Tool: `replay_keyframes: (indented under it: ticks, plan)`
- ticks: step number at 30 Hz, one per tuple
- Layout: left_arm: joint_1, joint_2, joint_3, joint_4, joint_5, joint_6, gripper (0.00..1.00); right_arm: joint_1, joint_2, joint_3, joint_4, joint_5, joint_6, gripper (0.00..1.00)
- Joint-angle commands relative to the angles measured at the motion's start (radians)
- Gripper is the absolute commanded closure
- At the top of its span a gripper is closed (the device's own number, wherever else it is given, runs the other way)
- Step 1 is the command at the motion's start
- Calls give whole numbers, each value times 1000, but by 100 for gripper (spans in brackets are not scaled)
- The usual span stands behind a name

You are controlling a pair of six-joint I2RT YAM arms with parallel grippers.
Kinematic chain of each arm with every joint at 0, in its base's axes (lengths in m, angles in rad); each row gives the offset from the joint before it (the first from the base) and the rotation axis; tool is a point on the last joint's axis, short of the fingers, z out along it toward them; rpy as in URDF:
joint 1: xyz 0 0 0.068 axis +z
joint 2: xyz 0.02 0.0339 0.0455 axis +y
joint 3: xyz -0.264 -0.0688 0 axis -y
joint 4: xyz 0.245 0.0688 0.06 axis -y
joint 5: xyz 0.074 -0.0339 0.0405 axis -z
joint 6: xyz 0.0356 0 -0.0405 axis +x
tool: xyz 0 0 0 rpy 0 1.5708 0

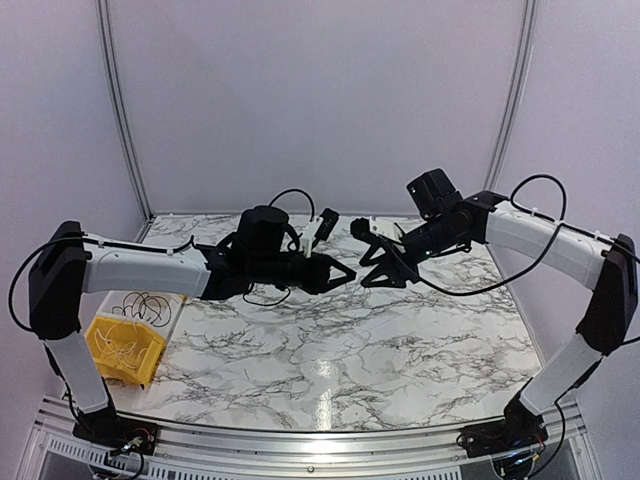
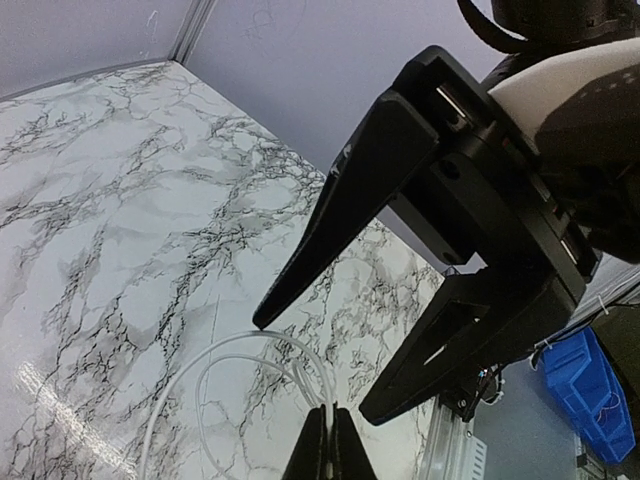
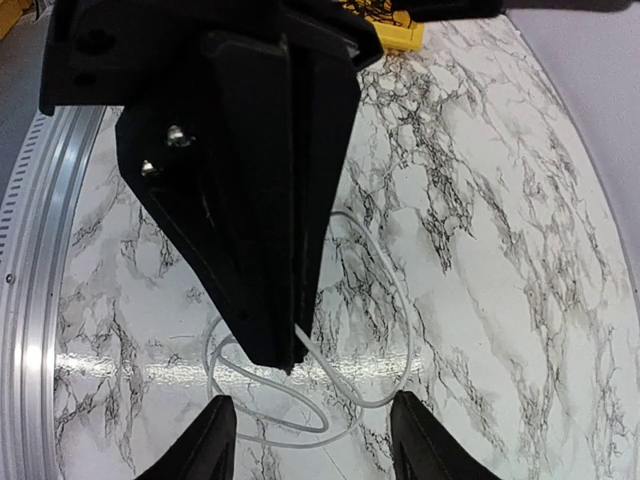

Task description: Untangle the cables

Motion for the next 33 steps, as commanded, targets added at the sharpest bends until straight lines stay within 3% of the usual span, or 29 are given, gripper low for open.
replay_keyframes:
  ticks: [1, 10, 19, 23, 33]
  plan:
    - [-4, -60, -31, 72, 1, -2, 100, 1, 25, -6, 21, 34, 26, 47]
    - [-6, -84, -61, 128, -6, -28, 100, 1, 94, 16, 56, -104, 101, 51]
    - [-24, -118, -79, 152, -38, -42, 100, -117, 151, -7, 252, -385, 392, 84]
    - [-43, -164, -91, 152, -72, -35, 100, -176, 186, -35, 327, -345, 482, 97]
    - [-53, -385, -223, 151, -321, 18, 100, -269, 275, -69, 347, -236, 528, 97]
